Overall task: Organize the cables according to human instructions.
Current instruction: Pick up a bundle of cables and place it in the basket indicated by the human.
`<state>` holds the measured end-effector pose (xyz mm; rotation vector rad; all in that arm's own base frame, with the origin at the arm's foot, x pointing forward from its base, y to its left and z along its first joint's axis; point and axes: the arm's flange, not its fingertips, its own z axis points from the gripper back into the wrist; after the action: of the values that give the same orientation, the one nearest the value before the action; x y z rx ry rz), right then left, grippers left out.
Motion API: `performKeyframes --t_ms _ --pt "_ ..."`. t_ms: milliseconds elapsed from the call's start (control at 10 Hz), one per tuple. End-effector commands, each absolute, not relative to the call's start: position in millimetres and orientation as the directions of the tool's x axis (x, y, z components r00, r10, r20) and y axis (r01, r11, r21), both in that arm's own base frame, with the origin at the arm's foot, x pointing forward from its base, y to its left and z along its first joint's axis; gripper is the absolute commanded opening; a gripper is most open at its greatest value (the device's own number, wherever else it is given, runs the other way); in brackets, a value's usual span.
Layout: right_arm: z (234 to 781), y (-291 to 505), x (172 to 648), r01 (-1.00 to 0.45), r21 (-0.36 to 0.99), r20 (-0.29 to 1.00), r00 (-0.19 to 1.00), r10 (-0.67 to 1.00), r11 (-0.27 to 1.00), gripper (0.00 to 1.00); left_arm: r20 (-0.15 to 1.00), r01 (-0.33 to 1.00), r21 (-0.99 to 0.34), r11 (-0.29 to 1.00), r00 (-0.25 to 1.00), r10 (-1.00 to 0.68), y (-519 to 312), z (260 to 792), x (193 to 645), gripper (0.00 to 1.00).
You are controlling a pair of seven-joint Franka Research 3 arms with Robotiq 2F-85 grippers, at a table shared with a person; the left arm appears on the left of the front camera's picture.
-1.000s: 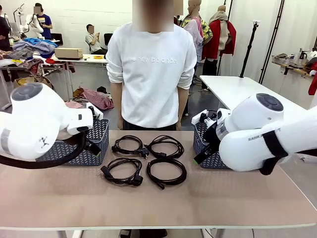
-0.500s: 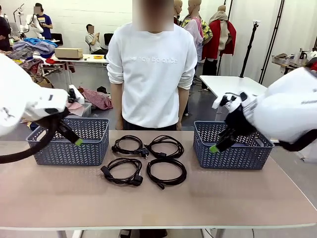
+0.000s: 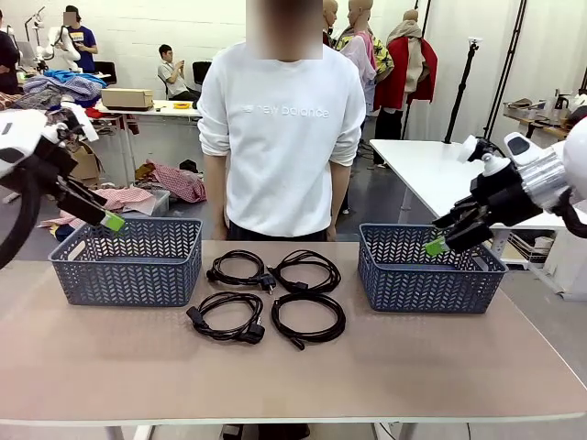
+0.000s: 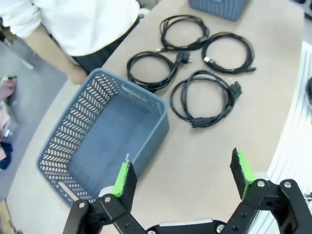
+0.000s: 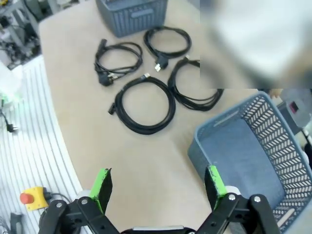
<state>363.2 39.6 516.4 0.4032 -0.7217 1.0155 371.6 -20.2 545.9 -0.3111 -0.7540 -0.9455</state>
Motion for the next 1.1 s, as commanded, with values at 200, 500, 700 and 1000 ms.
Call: performKeyframes --t_ms 200,500,700,1000 --pt "518 37 362 -0.884 -0.007 0.721 0.319 0.615 0.467 1.00 0.702 0.832 0.061 0.551 0.357 -0.617 -16 550 374 1.00" --pt "518 37 362 -0.884 -0.007 0.721 0.319 0.615 0.467 1.00 0.702 0.832 0.061 0.551 0.357 -0.617 -16 550 374 1.00" --pt "518 37 362 -0.884 -0.007 0.721 0.319 0.615 0.467 1.00 0.702 0.832 0.061 0.551 0.357 -0.617 -16 550 374 1.00" --pt "518 37 362 -0.884 -0.007 0.721 0.319 0.615 0.467 1.00 0.702 0.832 0.061 0.551 0.357 -0.617 -16 550 374 1.00"
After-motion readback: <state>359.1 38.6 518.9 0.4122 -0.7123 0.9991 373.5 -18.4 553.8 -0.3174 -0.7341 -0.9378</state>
